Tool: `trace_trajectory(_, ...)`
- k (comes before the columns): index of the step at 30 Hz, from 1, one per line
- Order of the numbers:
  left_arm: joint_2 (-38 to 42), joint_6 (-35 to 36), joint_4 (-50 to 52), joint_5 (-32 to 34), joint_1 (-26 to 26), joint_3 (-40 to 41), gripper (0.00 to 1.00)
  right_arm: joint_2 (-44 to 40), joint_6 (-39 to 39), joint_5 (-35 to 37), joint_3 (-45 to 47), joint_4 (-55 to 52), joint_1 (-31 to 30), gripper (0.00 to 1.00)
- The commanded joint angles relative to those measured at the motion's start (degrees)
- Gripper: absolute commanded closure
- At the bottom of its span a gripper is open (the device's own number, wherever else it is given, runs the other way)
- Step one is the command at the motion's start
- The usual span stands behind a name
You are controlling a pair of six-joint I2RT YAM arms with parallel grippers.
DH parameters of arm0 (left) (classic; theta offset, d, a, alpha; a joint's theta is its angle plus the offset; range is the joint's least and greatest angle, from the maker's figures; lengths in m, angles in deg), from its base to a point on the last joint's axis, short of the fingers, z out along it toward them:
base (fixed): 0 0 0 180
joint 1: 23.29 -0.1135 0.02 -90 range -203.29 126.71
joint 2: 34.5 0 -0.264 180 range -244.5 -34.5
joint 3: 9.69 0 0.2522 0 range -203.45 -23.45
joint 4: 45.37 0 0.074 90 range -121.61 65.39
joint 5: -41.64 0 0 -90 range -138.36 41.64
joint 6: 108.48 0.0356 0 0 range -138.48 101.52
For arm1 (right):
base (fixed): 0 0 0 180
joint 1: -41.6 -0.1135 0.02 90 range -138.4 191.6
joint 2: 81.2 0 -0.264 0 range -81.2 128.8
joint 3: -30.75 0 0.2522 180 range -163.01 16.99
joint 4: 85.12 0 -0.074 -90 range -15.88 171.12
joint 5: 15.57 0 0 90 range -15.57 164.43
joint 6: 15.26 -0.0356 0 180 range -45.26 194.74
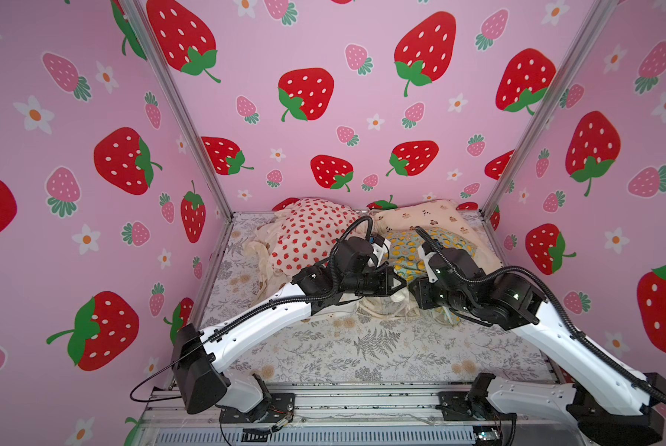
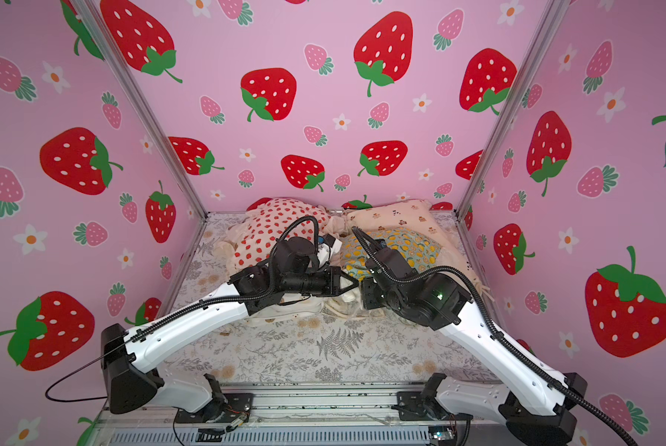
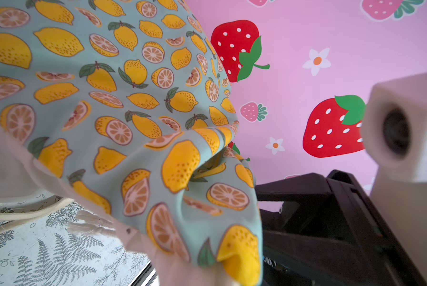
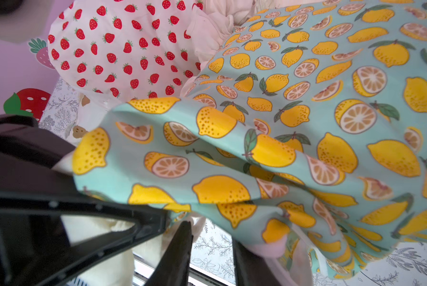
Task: Zip up pillowcases
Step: Zip the zipper on the pillowcase.
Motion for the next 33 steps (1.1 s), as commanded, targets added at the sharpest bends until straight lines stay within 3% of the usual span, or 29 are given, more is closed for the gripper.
trace_trajectory(1,1.68,-0.42,-2.19,-1.78,-0.11,0.24,1.00,0.48,0.70,1.28,0.14,0.85,0.68,0.69)
trace_trajectory(28,1.86,-0.28,-2.46,-2.07,-0.25,0.68,1.00,1.35,2.90,-5.04,1.11,6.53,4.73,0.76)
trace_trajectory(33,2.05,-0.24,-2.45,-1.61,-0.42,0.85,1.00,0.57,2.59,-3.84,1.57,5.28,5.23,0.83)
